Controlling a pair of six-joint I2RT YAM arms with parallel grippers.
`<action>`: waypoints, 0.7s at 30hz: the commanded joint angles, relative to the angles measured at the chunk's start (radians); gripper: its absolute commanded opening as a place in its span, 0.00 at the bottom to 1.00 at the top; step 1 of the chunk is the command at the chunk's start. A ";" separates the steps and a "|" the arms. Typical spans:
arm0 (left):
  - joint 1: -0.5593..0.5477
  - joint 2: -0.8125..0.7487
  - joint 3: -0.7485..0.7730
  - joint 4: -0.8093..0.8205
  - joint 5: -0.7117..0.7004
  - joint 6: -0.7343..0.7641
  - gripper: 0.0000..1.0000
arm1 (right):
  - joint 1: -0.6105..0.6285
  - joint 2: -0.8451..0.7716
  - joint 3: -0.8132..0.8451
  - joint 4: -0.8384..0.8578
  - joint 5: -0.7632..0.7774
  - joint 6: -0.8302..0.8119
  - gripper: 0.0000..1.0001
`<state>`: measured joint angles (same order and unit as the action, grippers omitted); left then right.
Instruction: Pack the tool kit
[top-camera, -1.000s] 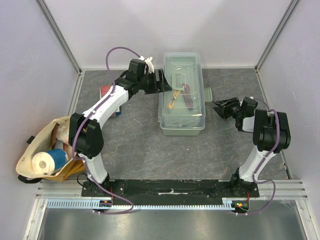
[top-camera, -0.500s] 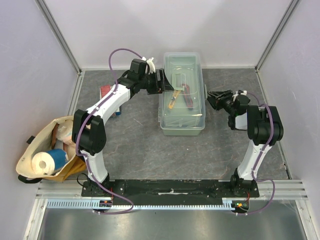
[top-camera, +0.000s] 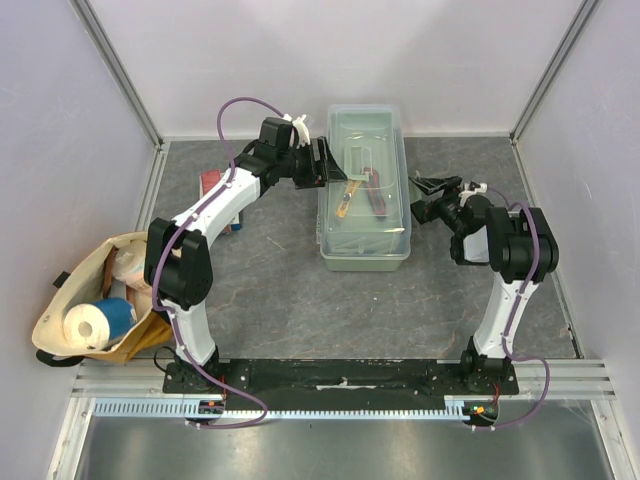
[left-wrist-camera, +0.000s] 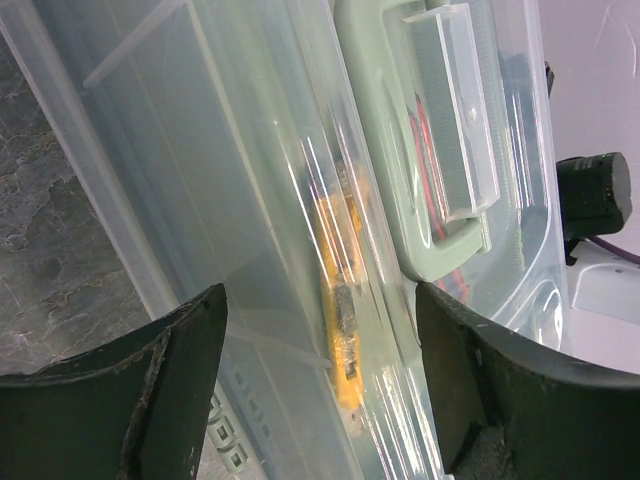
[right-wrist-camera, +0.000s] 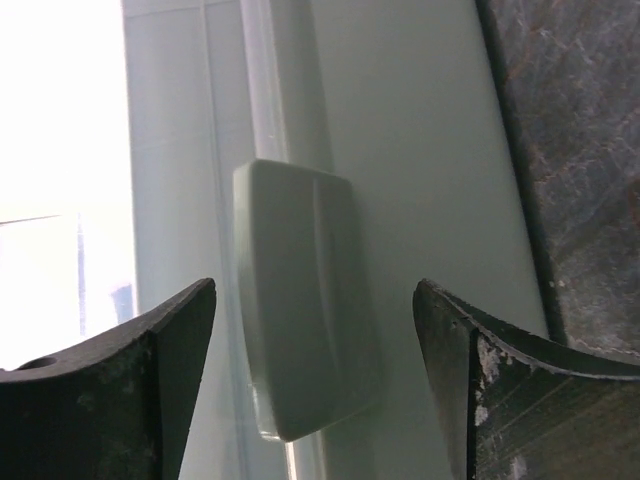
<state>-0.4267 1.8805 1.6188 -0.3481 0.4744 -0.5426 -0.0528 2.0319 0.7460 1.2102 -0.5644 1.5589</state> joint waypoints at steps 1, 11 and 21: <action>-0.003 0.051 0.018 0.015 0.009 -0.023 0.78 | 0.005 0.054 0.003 0.122 -0.028 -0.010 0.88; -0.003 0.065 0.026 0.015 0.016 -0.022 0.76 | 0.007 0.147 0.072 0.546 -0.097 0.194 0.87; -0.001 0.068 0.029 0.012 0.013 -0.017 0.75 | 0.005 -0.007 0.079 0.474 -0.115 0.145 0.83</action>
<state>-0.4202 1.8915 1.6314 -0.3553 0.4923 -0.5537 -0.0525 2.1109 0.7940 1.3048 -0.6403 1.7168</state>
